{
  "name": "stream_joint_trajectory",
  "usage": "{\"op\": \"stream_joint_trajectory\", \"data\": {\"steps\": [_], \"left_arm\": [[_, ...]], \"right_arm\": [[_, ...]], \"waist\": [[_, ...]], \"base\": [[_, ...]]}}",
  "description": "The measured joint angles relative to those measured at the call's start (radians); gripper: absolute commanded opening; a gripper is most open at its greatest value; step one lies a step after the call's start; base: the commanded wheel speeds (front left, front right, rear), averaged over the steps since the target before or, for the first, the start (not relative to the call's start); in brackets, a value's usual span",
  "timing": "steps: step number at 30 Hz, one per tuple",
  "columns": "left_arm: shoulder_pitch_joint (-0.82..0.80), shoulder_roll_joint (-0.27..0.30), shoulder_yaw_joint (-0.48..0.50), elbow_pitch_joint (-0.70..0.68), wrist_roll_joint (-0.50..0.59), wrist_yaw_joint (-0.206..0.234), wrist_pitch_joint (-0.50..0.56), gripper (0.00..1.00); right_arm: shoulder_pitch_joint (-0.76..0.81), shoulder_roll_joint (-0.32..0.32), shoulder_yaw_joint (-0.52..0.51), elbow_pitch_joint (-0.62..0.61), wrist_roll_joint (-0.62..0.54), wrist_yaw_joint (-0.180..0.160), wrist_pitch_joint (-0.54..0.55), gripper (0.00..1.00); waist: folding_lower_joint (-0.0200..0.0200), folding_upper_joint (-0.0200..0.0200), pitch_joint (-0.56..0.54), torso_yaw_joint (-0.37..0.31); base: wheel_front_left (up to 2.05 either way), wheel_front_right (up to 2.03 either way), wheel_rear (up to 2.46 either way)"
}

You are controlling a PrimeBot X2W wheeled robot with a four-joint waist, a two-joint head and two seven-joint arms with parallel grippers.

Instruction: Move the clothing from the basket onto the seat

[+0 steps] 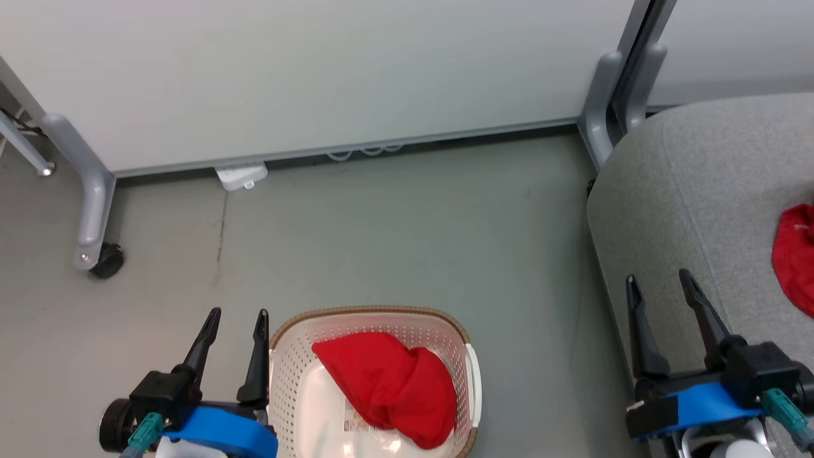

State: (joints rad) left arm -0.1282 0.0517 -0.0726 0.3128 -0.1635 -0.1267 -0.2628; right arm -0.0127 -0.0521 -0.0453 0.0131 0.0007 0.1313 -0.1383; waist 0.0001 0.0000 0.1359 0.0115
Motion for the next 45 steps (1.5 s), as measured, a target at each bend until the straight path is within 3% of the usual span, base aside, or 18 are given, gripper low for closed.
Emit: {"op": "stream_joint_trajectory", "data": {"steps": [8, 25, 35, 45], "left_arm": [[-0.111, 0.002, -0.06, 0.065, 0.003, -0.001, 0.0, 1.0], [-0.365, 0.035, -0.217, 0.419, -0.05, -0.001, 0.0, 1.0], [-0.497, 0.051, -0.291, 0.546, -0.077, -0.001, 0.0, 1.0], [-0.568, 0.072, -0.307, 0.684, -0.081, -0.001, 0.0, 1.0]], "right_arm": [[-0.122, 0.001, 0.041, -0.031, -0.007, 0.0, -0.018, 1.0], [-0.29, 0.0, 0.107, -0.055, -0.009, 0.0, -0.059, 1.0], [-0.332, 0.0, 0.132, -0.071, 0.001, 0.0, -0.076, 1.0], [-0.348, 0.0, 0.163, -0.067, 0.039, 0.0, -0.102, 1.0]], "waist": [[0.0001, 0.0, 0.177, -0.027], [0.0001, 0.0, 0.532, -0.145], [0.0001, 0.0, 0.684, -0.197], [0.0, 0.0, 0.767, -0.256]], "base": [[0.0, 0.0, 0.0], [0.0, 0.0, 0.0], [0.0, 0.0, 0.0], [0.0, 0.0, 0.0]]}}
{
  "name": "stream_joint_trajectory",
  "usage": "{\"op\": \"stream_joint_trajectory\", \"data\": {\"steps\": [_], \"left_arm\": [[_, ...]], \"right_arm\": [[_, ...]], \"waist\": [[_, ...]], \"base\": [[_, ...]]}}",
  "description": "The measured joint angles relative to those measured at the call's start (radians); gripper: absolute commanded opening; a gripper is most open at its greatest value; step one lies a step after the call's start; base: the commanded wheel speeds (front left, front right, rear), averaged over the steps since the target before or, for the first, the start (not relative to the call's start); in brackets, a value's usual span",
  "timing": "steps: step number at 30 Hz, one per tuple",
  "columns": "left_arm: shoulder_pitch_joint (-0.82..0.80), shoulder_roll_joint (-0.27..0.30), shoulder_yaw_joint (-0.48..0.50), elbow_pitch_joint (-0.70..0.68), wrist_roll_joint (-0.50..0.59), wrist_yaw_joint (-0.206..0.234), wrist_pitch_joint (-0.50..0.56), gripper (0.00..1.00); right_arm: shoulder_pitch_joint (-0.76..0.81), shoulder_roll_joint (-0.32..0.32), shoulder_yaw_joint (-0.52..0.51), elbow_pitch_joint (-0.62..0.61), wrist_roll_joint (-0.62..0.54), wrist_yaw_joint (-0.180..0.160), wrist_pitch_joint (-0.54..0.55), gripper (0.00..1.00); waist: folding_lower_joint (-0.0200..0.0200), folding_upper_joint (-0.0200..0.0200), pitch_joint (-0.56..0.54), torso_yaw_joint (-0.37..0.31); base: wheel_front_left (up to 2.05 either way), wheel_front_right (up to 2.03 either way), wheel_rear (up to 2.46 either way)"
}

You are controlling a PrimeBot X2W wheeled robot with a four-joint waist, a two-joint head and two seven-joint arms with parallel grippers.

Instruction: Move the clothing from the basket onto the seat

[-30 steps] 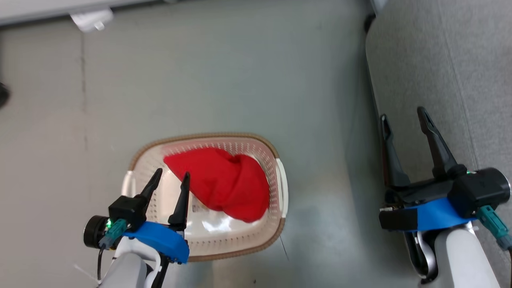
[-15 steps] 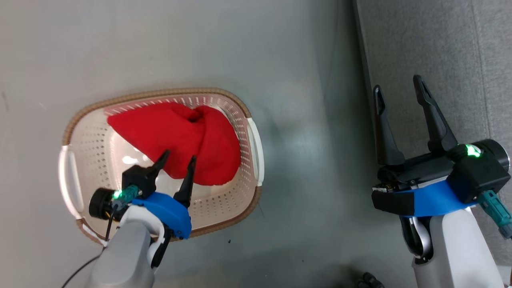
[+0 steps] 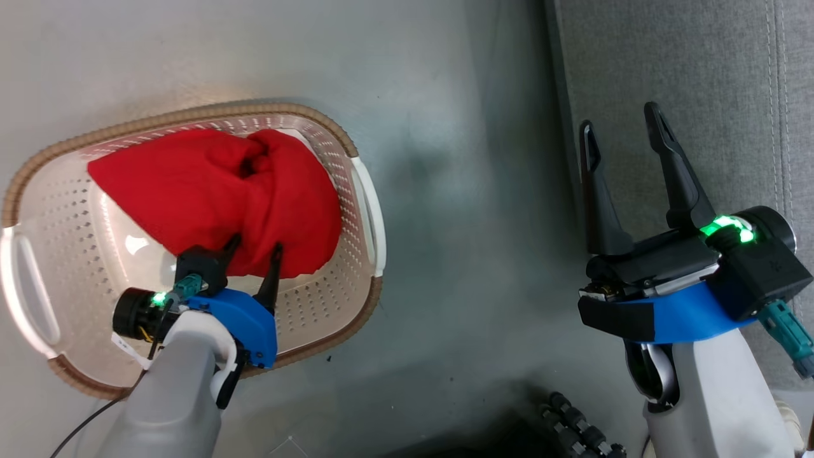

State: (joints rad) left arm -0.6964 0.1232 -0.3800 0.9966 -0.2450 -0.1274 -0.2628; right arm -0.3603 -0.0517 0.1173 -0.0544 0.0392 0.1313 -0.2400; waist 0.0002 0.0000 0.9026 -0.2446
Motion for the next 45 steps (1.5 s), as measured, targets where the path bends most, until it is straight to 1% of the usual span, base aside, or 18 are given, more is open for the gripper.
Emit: {"op": "stream_joint_trajectory", "data": {"steps": [2, 5, 8, 9, 10, 17, 25, 31, 39, 45], "left_arm": [[-0.013, 0.005, -0.003, 0.035, 0.004, 0.004, 0.0, 1.0], [-0.036, 0.013, -0.01, 0.092, 0.016, 0.025, 0.0, 1.0], [-0.061, 0.011, -0.018, 0.137, 0.018, 0.028, 0.003, 1.0], [-0.069, 0.009, -0.02, 0.15, 0.019, 0.029, 0.006, 0.36], [-0.075, 0.009, -0.023, 0.161, 0.019, 0.029, 0.006, 0.0], [-0.106, -0.004, -0.039, 0.21, 0.019, 0.028, 0.006, 0.0], [-0.118, -0.007, -0.05, 0.233, 0.009, 0.019, 0.005, 0.0], [-0.117, -0.018, -0.053, 0.24, -0.003, 0.013, 0.001, 0.0], [-0.069, -0.042, -0.057, 0.215, -0.025, 0.01, 0.0, 0.0], [0.009, -0.062, -0.077, 0.142, -0.035, 0.004, 0.0, 0.0]], "right_arm": [[-0.005, 0.0, 0.004, 0.003, 0.007, 0.0, -0.005, 1.0], [-0.012, 0.0, 0.011, 0.007, 0.016, 0.0, -0.011, 1.0], [-0.018, 0.0, 0.012, 0.008, 0.025, 0.0, -0.015, 1.0], [-0.019, 0.0, 0.012, 0.009, 0.026, 0.0, -0.015, 1.0], [-0.019, 0.0, 0.012, 0.011, 0.03, 0.0, -0.016, 1.0], [-0.02, 0.0, 0.012, 0.022, 0.04, 0.0, -0.02, 1.0], [-0.023, 0.0, 0.013, 0.029, 0.041, 0.0, -0.021, 1.0], [-0.026, 0.0, 0.015, 0.043, 0.034, 0.0, -0.022, 1.0], [-0.025, 0.001, 0.019, 0.091, 0.012, 0.0, -0.023, 1.0], [0.008, 0.001, 0.02, 0.149, -0.009, 0.0, -0.017, 1.0]], "waist": [[0.0, 0.0, 0.011, -0.011], [0.0, 0.0, 0.026, -0.026], [0.0, 0.0, 0.036, -0.04], [0.0, 0.0, 0.038, -0.043], [-0.0001, 0.0, 0.04, -0.046], [-0.0002, 0.0, 0.042, -0.055], [-0.0002, 0.0, 0.037, -0.05], [-0.0002, 0.0, 0.01, -0.039], [-0.0002, 0.0, -0.1, -0.016], [-0.0003, 0.0, -0.255, 0.015]], "base": [[0.0, 0.0, 0.0], [0.0, 0.0, 0.0], [0.0, 0.0, 0.0], [0.0, 0.0, 0.0], [0.0, 0.0, 0.0], [0.0, 0.0, 0.0], [0.0, 0.0, 0.0], [0.0, 0.0, 0.0], [0.0, 0.0, 0.0], [0.0, 0.0, 0.0]]}}
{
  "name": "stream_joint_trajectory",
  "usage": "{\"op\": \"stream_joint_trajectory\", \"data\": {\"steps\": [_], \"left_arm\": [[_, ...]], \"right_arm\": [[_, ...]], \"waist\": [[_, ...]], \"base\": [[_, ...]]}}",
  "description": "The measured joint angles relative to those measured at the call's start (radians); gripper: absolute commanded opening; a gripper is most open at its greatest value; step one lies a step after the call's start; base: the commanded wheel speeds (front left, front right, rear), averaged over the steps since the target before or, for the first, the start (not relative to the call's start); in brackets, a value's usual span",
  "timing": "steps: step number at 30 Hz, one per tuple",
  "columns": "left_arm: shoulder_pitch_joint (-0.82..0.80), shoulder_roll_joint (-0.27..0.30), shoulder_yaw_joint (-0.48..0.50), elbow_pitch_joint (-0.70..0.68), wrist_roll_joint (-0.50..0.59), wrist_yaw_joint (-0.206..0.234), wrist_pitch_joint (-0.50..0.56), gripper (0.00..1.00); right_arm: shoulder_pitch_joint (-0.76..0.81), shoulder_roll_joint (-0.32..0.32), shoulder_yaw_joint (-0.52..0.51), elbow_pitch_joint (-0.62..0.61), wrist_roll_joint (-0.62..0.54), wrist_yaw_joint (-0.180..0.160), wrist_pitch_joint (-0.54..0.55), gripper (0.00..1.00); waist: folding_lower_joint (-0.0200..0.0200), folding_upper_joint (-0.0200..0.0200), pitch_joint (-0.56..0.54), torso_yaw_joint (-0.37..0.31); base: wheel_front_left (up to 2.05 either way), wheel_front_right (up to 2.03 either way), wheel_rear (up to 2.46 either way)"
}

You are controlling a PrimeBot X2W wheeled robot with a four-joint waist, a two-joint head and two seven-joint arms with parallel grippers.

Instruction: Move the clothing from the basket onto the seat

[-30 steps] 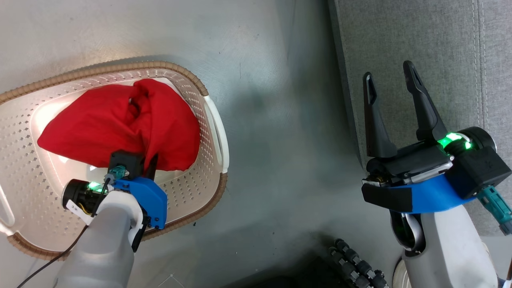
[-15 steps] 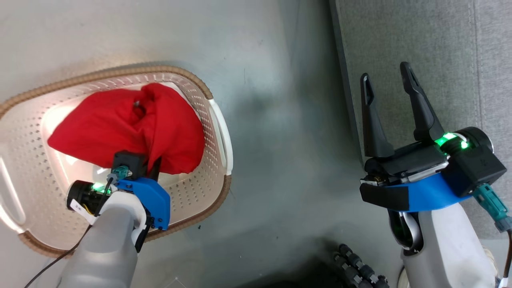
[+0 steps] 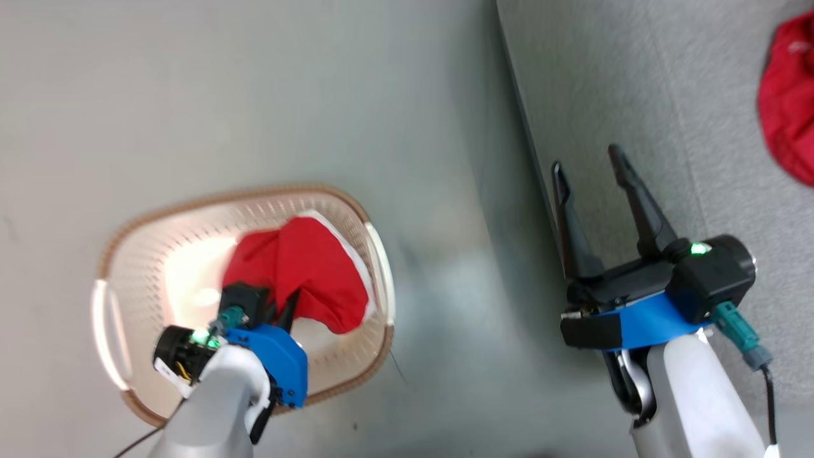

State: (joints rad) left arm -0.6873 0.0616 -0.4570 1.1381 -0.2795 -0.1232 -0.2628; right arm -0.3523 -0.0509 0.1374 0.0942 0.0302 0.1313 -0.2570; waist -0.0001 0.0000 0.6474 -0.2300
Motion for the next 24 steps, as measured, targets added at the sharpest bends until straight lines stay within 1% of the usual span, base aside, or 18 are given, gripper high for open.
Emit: {"op": "stream_joint_trajectory", "data": {"steps": [8, 12, 15, 19, 24], "left_arm": [[0.098, -0.01, -0.039, -0.095, -0.01, -0.003, 0.0, 0.0], [0.138, -0.01, -0.084, -0.129, -0.023, -0.004, 0.0, 0.0], [0.158, -0.011, -0.139, -0.168, -0.058, -0.004, 0.0, 0.0], [0.169, -0.012, -0.242, -0.212, -0.127, -0.004, 0.001, 0.0], [0.131, -0.012, -0.334, -0.262, -0.197, -0.004, 0.012, 0.0]], "right_arm": [[0.074, 0.001, -0.002, 0.054, -0.004, 0.0, 0.025, 1.0], [0.117, 0.001, -0.008, 0.068, -0.002, 0.0, 0.044, 1.0], [0.145, 0.001, -0.013, 0.072, -0.001, 0.0, 0.056, 1.0], [0.184, 0.001, -0.014, 0.075, 0.004, 0.0, 0.073, 1.0], [0.217, 0.001, -0.009, 0.072, 0.009, 0.0, 0.087, 1.0]], "waist": [[-0.0001, 0.0, -0.211, 0.046], [-0.0002, 0.0, -0.319, 0.074], [-0.0002, 0.0, -0.394, 0.095], [-0.0003, 0.0, -0.484, 0.124], [-0.0002, 0.0, -0.567, 0.161]], "base": [[0.0, 0.0, 0.0], [0.0, 0.0, 0.0], [0.0, 0.0, 0.0], [0.0, 0.0, 0.0], [0.0, 0.0, 0.0]]}}
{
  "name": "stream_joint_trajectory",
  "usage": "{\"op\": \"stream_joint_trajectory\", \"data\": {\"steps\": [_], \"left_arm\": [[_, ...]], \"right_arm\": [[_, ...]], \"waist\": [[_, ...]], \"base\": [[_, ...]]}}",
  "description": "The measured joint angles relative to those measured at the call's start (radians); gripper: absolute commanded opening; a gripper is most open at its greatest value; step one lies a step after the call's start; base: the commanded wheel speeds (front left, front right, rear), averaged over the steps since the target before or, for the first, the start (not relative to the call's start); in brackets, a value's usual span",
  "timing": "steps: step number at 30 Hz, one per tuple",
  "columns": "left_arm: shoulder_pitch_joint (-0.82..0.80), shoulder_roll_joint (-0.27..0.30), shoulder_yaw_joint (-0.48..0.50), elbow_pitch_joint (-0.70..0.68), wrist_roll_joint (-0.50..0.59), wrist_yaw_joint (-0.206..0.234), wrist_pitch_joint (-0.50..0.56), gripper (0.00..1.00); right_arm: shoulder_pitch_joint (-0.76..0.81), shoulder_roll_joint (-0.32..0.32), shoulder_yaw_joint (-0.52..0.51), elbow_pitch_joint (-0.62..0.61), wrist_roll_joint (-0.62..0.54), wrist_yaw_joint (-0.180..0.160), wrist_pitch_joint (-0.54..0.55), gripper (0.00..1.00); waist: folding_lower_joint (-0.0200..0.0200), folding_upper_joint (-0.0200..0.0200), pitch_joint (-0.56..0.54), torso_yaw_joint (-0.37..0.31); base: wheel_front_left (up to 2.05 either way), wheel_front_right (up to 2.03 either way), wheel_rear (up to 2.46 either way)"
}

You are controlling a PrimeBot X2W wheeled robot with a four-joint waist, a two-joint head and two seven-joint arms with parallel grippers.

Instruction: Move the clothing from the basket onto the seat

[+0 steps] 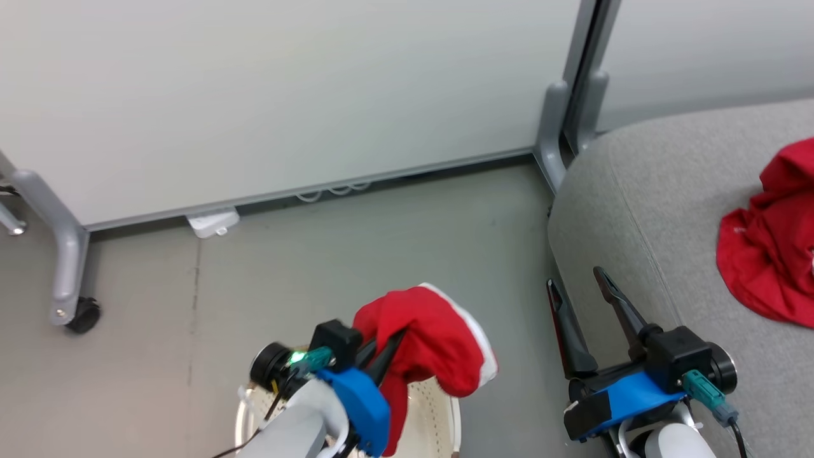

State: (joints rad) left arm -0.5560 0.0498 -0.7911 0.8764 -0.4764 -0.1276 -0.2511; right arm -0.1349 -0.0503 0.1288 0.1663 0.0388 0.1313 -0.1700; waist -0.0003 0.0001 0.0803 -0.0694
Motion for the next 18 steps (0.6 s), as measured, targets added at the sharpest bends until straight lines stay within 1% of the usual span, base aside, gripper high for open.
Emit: {"op": "stream_joint_trajectory", "data": {"steps": [5, 9, 15, 18], "left_arm": [[-0.063, 0.0, -0.074, -0.064, -0.082, 0.0, 0.021, 0.0], [-0.12, -0.001, -0.11, -0.1, -0.142, 0.0, 0.038, 0.0], [-0.218, -0.001, -0.164, -0.139, -0.19, 0.001, 0.064, 0.0], [-0.256, -0.001, -0.191, -0.152, -0.204, 0.012, 0.065, 0.0]], "right_arm": [[0.016, 0.0, 0.007, -0.007, 0.006, 0.0, 0.012, 1.0], [0.019, 0.0, 0.02, -0.007, 0.011, 0.0, 0.019, 1.0], [0.021, 0.0, 0.043, 0.0, 0.015, 0.0, 0.022, 1.0], [0.022, 0.0, 0.052, 0.006, 0.017, 0.0, 0.022, 1.0]], "waist": [[0.0001, 0.0, -0.044, 0.036], [0.0001, -0.0001, -0.067, 0.051], [0.0003, 0.0, -0.083, 0.06], [0.0003, 0.0, -0.088, 0.062]], "base": [[0.0, 0.0, 0.0], [0.0, 0.0, 0.0], [0.0, 0.0, 0.0], [0.0, 0.0, 0.0]]}}
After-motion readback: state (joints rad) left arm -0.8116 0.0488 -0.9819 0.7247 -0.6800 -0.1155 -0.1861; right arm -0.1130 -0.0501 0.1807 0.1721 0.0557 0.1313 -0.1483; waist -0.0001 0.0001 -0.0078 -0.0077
